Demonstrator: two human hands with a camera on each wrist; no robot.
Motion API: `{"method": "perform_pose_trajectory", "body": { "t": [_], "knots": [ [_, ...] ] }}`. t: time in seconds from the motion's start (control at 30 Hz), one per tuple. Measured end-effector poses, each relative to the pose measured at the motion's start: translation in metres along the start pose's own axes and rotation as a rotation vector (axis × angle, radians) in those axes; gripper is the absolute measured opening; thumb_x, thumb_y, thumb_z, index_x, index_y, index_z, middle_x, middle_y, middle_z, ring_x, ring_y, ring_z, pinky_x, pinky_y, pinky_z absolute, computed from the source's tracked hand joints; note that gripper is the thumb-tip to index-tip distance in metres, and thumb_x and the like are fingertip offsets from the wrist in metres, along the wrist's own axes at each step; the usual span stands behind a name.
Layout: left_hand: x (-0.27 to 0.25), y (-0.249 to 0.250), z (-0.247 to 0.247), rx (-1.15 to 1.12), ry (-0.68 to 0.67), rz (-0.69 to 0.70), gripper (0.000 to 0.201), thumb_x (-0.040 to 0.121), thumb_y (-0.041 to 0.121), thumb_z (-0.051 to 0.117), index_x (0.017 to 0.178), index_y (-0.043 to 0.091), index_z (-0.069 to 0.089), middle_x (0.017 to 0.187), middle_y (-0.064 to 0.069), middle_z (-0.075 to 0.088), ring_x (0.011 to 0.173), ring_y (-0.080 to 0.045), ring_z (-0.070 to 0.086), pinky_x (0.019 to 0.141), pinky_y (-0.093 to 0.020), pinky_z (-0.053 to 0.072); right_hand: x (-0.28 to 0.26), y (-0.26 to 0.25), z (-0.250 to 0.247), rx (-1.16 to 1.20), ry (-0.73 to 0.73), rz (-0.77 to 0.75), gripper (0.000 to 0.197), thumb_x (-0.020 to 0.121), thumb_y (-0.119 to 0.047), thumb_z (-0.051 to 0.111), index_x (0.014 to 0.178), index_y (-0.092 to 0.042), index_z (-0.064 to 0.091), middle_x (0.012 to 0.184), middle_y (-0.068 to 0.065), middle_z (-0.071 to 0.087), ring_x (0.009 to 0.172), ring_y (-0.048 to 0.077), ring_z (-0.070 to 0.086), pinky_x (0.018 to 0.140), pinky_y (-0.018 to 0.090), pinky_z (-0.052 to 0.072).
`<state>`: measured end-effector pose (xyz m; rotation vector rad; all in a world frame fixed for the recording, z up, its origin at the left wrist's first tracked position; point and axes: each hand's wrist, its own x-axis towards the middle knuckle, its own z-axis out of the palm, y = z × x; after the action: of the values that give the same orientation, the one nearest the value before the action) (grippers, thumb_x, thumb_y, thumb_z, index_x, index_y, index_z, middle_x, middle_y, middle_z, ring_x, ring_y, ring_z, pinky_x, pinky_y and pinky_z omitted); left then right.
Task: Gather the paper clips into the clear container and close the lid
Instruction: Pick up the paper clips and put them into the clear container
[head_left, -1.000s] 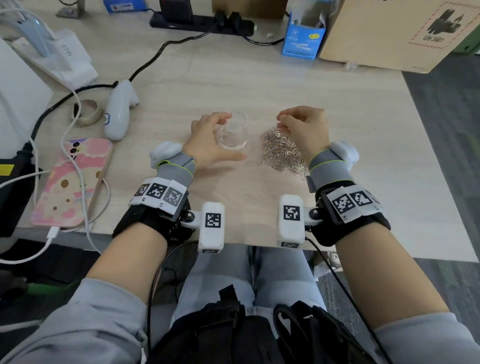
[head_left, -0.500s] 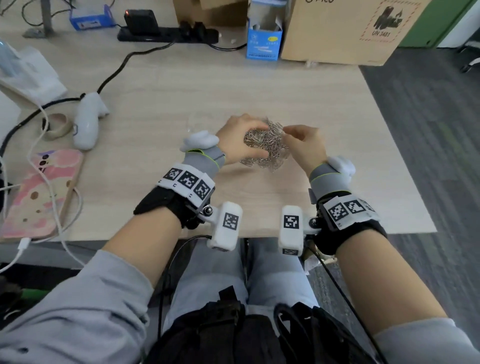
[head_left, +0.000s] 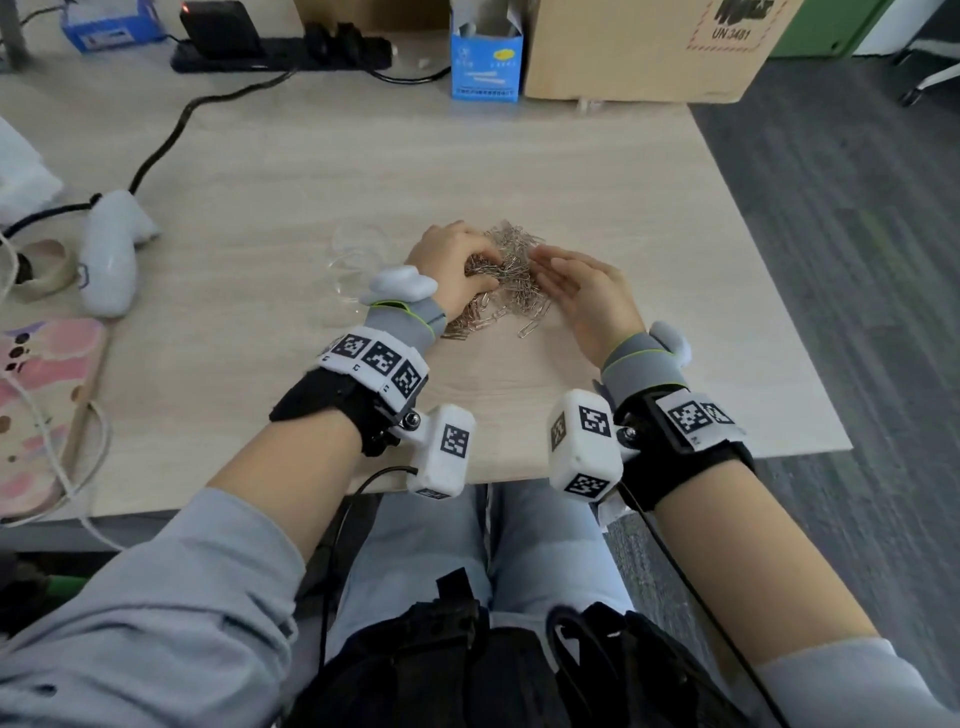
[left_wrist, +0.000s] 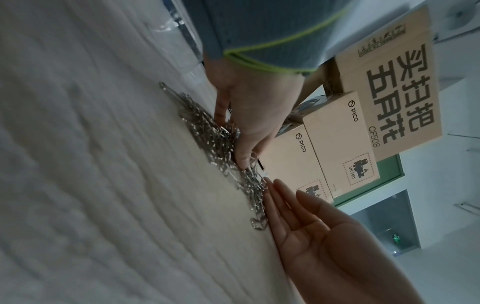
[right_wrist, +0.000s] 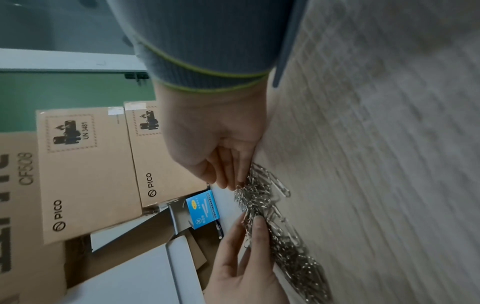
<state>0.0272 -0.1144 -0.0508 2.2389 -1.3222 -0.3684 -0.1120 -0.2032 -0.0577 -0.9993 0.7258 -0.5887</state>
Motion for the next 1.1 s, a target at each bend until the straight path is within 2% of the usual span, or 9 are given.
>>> {"method": "perform_pose_trajectory", "body": {
  "t": [0.13, 0.37, 0.53, 0.63, 0.7, 0.77, 0.9, 1.0, 1.1],
  "knots": [
    [0.001, 0.001, -0.001, -0.053, 0.085, -0.022, 0.018, 0.075, 0.021, 0.070, 0.092, 0.019, 0.072, 0.106, -0.006, 0.068, 0.104, -0.026, 0.058, 0.084, -0.032, 0.041, 0.006, -0.001, -0.002, 0.116, 0.013, 0.044, 0.023, 0.092, 0.002, 0.039, 0.100, 0.002, 0.060, 0.099, 0.012, 0.066, 0.087, 0.014, 0.068, 0.084, 0.019, 0.053],
    [0.008, 0.010, -0.015, -0.228, 0.141, -0.037, 0.017, 0.073, 0.014, 0.072, 0.089, 0.009, 0.074, 0.094, -0.013, 0.073, 0.083, -0.021, 0.064, 0.072, -0.019, 0.043, 0.009, -0.008, -0.001, 0.254, 0.044, 0.096, 0.018, 0.093, -0.007, 0.043, 0.091, -0.002, 0.060, 0.097, 0.013, 0.066, 0.089, 0.021, 0.067, 0.083, 0.023, 0.054],
    [0.018, 0.021, -0.020, -0.362, 0.120, 0.009, 0.019, 0.072, 0.013, 0.074, 0.090, 0.008, 0.073, 0.078, -0.002, 0.067, 0.049, 0.014, 0.052, 0.057, -0.005, 0.039, 0.012, -0.013, 0.005, 0.314, 0.038, 0.120, 0.019, 0.093, -0.008, 0.044, 0.089, 0.000, 0.061, 0.086, 0.011, 0.069, 0.076, 0.019, 0.071, 0.079, 0.025, 0.057],
    [0.023, 0.030, -0.019, -0.366, 0.070, 0.085, 0.019, 0.072, 0.014, 0.074, 0.090, 0.008, 0.074, 0.080, 0.000, 0.067, 0.055, 0.019, 0.052, 0.062, 0.000, 0.038, 0.015, -0.018, 0.012, 0.321, 0.026, 0.172, 0.024, 0.096, -0.015, 0.040, 0.085, -0.003, 0.058, 0.078, 0.008, 0.066, 0.072, 0.018, 0.065, 0.075, 0.026, 0.057],
    [0.025, 0.036, -0.017, -0.368, 0.006, 0.113, 0.018, 0.072, 0.013, 0.074, 0.089, 0.008, 0.073, 0.083, -0.002, 0.069, 0.060, 0.013, 0.055, 0.070, -0.006, 0.043, 0.017, -0.019, 0.015, 0.359, 0.020, 0.232, 0.028, 0.098, -0.020, 0.037, 0.086, -0.003, 0.056, 0.070, 0.007, 0.065, 0.073, 0.018, 0.059, 0.068, 0.028, 0.057],
    [0.027, 0.042, -0.014, -0.378, -0.064, 0.124, 0.018, 0.071, 0.010, 0.074, 0.089, 0.009, 0.073, 0.085, -0.002, 0.069, 0.063, 0.012, 0.057, 0.075, -0.012, 0.047, 0.019, -0.019, 0.016, 0.403, 0.007, 0.260, 0.028, 0.099, -0.021, 0.034, 0.094, -0.002, 0.055, 0.076, 0.009, 0.063, 0.076, 0.018, 0.060, 0.064, 0.030, 0.058],
    [0.027, 0.048, -0.016, -0.424, -0.126, 0.149, 0.024, 0.070, 0.006, 0.074, 0.093, 0.009, 0.072, 0.088, -0.003, 0.070, 0.075, 0.001, 0.063, 0.079, -0.017, 0.051, 0.019, -0.021, 0.013, 0.443, 0.020, 0.273, 0.030, 0.099, -0.017, 0.035, 0.084, -0.003, 0.057, 0.076, 0.009, 0.067, 0.077, 0.018, 0.062, 0.061, 0.031, 0.059],
    [0.028, 0.048, -0.019, -0.464, -0.080, 0.149, 0.022, 0.072, 0.008, 0.071, 0.094, 0.013, 0.071, 0.088, -0.008, 0.070, 0.084, -0.010, 0.066, 0.073, -0.015, 0.051, 0.018, -0.021, 0.008, 0.525, 0.081, 0.287, 0.023, 0.096, -0.010, 0.041, 0.081, 0.001, 0.053, 0.086, 0.013, 0.057, 0.082, 0.028, 0.062, 0.057, 0.033, 0.060],
    [0.032, 0.038, -0.021, -0.385, 0.037, 0.126, 0.022, 0.075, 0.008, 0.065, 0.095, 0.014, 0.071, 0.097, -0.007, 0.071, 0.088, -0.012, 0.064, 0.071, -0.009, 0.045, 0.015, -0.023, 0.001, 0.555, 0.048, 0.324, 0.027, 0.096, -0.010, 0.039, 0.085, 0.007, 0.057, 0.087, 0.021, 0.063, 0.064, 0.030, 0.070, 0.058, 0.030, 0.060]
  ]
}}
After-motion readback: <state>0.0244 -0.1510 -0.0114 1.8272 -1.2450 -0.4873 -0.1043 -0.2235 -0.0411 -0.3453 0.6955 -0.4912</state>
